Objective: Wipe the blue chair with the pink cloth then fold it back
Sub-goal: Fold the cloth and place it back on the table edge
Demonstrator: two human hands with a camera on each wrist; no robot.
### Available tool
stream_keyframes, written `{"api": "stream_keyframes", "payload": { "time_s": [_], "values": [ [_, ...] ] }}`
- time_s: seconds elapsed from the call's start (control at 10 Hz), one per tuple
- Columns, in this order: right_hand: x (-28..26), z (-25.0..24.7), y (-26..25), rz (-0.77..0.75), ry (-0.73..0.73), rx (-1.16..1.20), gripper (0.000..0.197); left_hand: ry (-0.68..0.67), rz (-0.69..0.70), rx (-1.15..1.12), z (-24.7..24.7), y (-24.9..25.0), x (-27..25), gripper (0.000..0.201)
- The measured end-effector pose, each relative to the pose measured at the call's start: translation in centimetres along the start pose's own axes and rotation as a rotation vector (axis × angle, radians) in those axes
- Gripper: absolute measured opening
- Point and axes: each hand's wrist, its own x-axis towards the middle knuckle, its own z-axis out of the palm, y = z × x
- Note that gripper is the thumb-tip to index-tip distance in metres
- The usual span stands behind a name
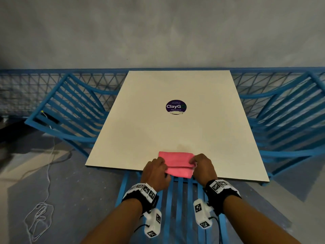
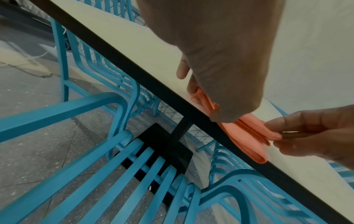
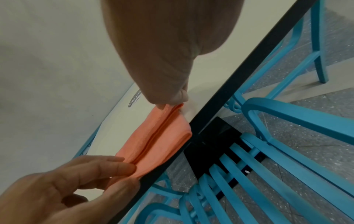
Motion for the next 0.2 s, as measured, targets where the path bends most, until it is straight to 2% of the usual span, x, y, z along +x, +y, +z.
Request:
{"api": "stream_keyframes", "payload": {
  "time_s": [0.2],
  "values": [
    [-0.42,-0.34,0.04,-0.011,0.002,-0.027,0.038,0.054,0.002,-0.028,-0.64,-0.42,-0.16,0.030]
  ]
}}
